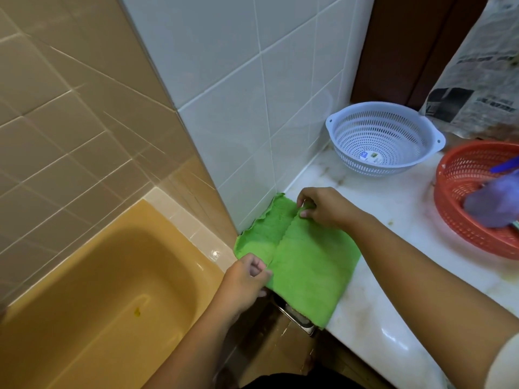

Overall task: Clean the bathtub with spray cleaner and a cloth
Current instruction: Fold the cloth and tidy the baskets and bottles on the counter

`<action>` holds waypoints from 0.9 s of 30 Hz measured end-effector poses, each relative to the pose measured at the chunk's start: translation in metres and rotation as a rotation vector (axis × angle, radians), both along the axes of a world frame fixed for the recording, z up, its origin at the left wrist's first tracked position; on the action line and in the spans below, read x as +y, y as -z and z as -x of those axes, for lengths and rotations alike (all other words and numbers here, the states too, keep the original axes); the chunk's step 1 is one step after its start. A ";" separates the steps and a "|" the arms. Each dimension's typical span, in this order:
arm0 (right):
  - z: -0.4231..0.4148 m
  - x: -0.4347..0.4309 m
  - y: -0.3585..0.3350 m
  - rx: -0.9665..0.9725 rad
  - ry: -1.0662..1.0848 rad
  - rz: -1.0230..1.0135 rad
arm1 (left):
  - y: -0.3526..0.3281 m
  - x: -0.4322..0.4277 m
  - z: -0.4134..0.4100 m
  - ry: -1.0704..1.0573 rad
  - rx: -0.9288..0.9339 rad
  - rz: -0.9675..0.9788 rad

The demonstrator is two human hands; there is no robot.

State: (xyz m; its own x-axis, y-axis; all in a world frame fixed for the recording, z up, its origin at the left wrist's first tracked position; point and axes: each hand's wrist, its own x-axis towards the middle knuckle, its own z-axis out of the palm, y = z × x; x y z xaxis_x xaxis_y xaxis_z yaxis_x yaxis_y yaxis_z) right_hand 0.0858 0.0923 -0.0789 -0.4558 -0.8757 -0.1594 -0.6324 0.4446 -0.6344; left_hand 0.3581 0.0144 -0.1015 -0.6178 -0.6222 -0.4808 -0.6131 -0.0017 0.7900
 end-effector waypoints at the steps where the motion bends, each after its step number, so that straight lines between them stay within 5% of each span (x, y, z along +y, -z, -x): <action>1: 0.001 -0.003 -0.001 -0.018 -0.004 0.026 | -0.004 0.001 0.000 -0.067 0.049 -0.106; 6: 0.005 -0.023 -0.002 -0.099 -0.024 0.092 | -0.021 -0.005 -0.005 -0.263 0.175 -0.070; 14: -0.004 -0.056 0.014 -0.007 -0.011 0.174 | -0.024 -0.020 -0.005 -0.037 0.036 0.829; 21: -0.023 -0.069 0.031 0.069 0.193 0.191 | -0.012 -0.024 0.002 0.043 -0.140 0.959; 27: -0.050 -0.045 0.040 0.098 0.417 0.261 | -0.013 -0.026 0.012 0.280 0.017 1.056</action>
State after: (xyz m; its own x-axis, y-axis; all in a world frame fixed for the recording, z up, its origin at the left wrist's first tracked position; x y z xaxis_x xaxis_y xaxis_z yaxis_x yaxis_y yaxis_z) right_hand 0.1353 0.0477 -0.1186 -0.7774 -0.6207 0.1023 -0.4971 0.5065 -0.7046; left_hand 0.3464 -0.0114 -0.0885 -0.8036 -0.5519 0.2229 -0.4746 0.8201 0.3198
